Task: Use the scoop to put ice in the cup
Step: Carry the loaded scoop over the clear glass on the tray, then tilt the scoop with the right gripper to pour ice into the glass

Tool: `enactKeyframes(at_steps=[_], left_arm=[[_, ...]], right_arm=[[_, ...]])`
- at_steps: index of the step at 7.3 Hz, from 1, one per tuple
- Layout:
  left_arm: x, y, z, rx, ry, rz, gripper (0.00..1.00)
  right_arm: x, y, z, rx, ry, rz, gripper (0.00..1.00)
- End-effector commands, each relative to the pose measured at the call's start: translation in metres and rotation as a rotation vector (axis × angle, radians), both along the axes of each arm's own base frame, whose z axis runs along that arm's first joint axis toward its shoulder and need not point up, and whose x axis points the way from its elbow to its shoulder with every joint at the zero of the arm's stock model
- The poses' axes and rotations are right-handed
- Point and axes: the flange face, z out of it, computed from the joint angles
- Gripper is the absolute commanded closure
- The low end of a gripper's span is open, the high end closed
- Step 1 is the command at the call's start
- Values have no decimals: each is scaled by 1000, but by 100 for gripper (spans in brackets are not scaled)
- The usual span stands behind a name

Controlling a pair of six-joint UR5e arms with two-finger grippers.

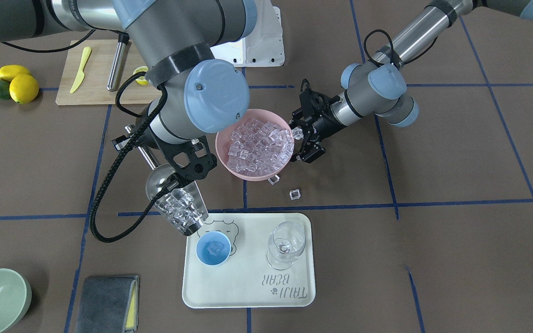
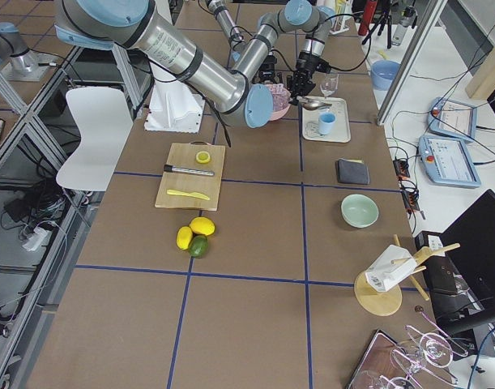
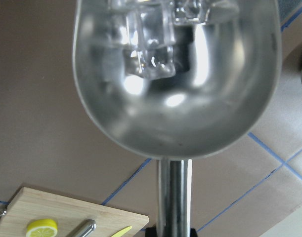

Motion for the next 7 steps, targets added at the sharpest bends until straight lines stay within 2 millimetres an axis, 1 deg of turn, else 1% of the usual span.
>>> enactKeyframes(at_steps=[1, 7], left_arm=[[0, 0, 0, 0, 0, 0, 0], [0, 0, 0, 0, 0, 0, 0]], right_arm=[[6, -7, 2, 3, 7, -52, 100], [11, -10, -3, 20, -2, -92, 100]])
